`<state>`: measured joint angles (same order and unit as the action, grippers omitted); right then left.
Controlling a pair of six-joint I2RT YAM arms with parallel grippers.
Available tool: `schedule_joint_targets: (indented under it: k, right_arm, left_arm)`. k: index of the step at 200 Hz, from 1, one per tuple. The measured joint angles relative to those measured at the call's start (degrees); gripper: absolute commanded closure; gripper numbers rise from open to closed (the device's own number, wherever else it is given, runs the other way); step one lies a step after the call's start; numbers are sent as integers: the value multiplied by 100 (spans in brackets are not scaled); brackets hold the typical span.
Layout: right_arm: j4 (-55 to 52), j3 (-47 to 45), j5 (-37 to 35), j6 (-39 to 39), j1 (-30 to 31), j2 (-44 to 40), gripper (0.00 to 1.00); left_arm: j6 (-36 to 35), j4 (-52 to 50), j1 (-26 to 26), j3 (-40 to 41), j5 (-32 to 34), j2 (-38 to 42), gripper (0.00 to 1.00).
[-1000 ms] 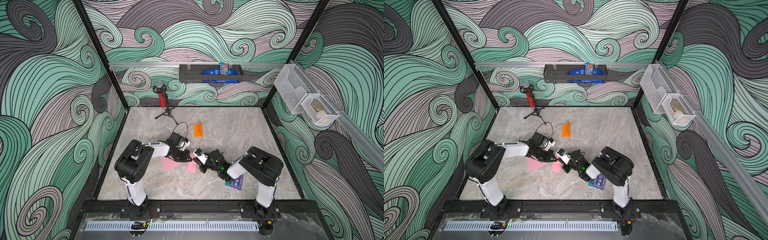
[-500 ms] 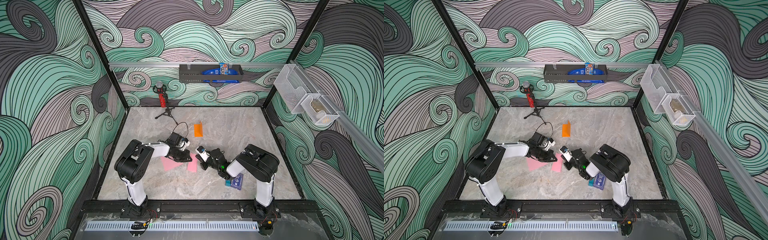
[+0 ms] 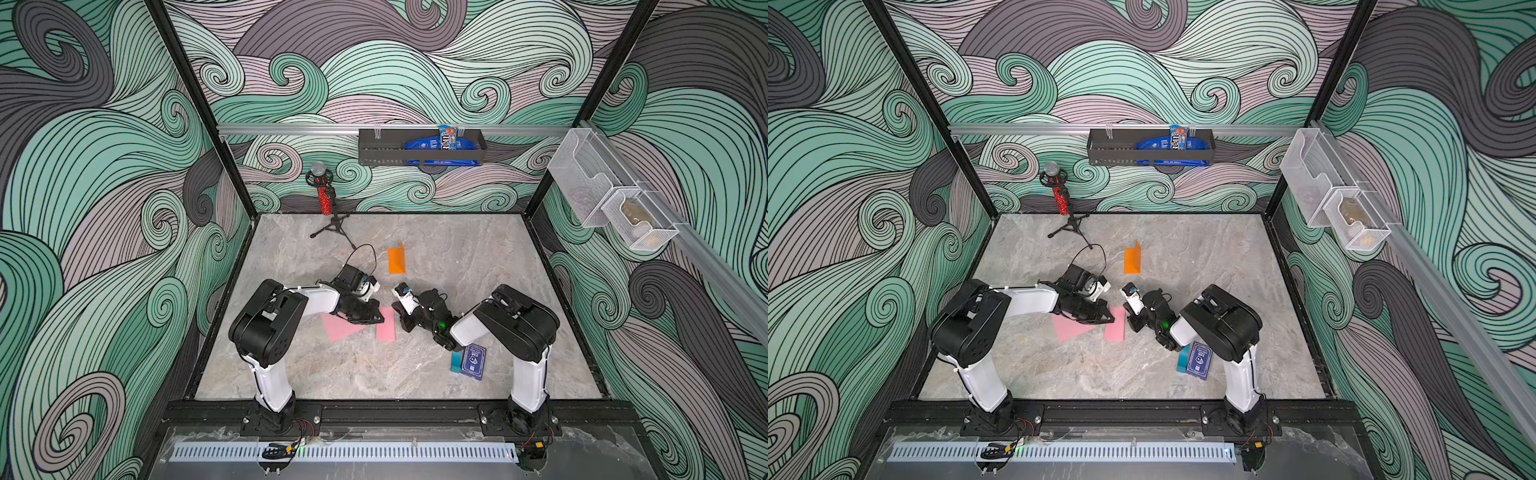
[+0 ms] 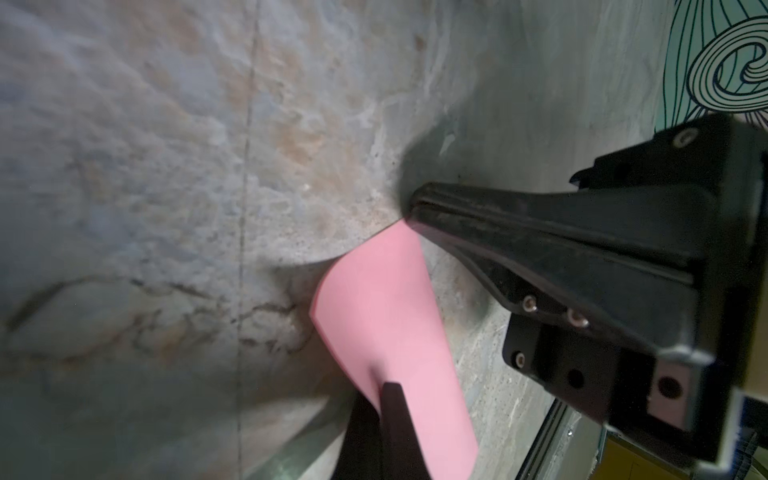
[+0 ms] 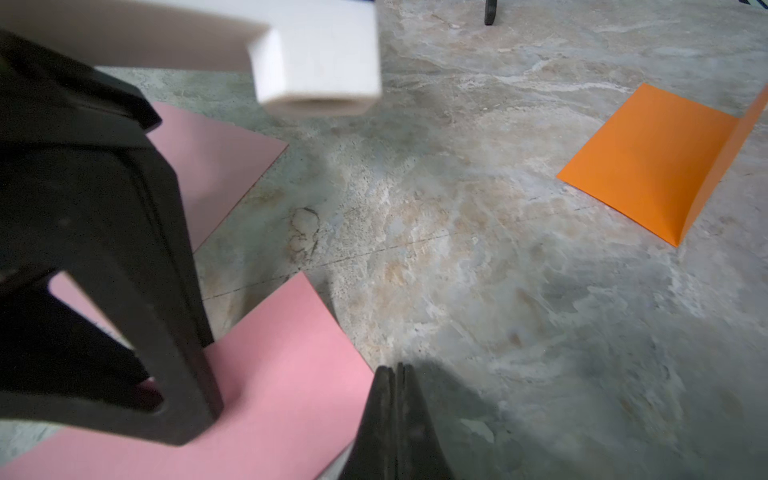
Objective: Fold the square paper along the opposite sides
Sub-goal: Smooth out the paper at the center of the board.
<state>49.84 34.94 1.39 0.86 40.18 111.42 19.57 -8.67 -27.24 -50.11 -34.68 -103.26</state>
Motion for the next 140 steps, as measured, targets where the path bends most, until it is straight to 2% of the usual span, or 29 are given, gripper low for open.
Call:
schedule_joint_targets:
  k: [41, 72, 105, 140]
  right_arm:
    - [-645, -20, -63, 20, -155, -450, 93]
    - [-33, -420, 203, 142, 74, -883, 92]
    - [435, -555, 417, 313, 546, -667, 94]
    - [437, -901, 442, 474, 627, -485, 94]
  left_arm:
    - [17, -4, 0, -2, 0, 0, 100]
    - [35, -37, 0, -31, 17, -2, 100]
    - [48, -61, 0, -44, 33, -11, 100]
    - [59, -92, 0, -74, 39, -28, 100]
